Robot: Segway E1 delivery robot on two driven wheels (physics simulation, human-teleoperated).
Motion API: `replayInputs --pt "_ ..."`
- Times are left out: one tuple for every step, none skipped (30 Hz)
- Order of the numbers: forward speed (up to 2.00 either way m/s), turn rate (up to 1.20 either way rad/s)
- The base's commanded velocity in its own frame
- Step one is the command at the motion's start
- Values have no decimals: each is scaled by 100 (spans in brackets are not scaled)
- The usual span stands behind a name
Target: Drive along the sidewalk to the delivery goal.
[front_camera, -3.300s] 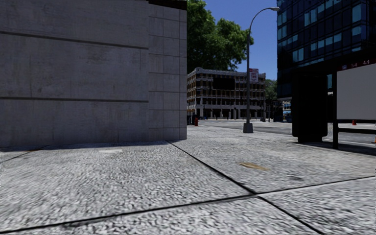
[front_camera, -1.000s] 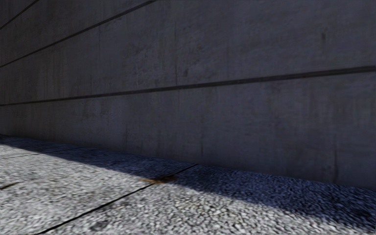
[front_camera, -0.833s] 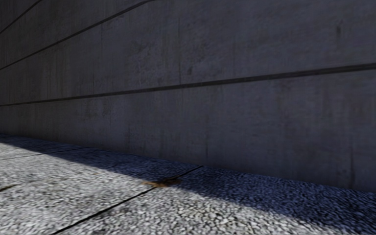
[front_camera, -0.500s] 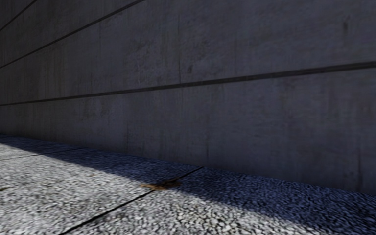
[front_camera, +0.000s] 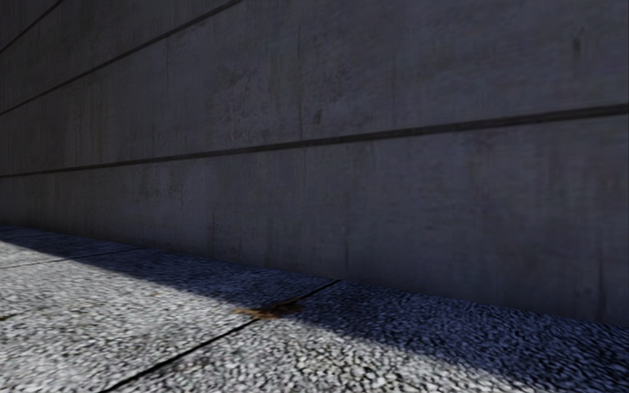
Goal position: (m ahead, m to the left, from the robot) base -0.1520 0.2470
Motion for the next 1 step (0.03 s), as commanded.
replayInputs --pt "0 0"
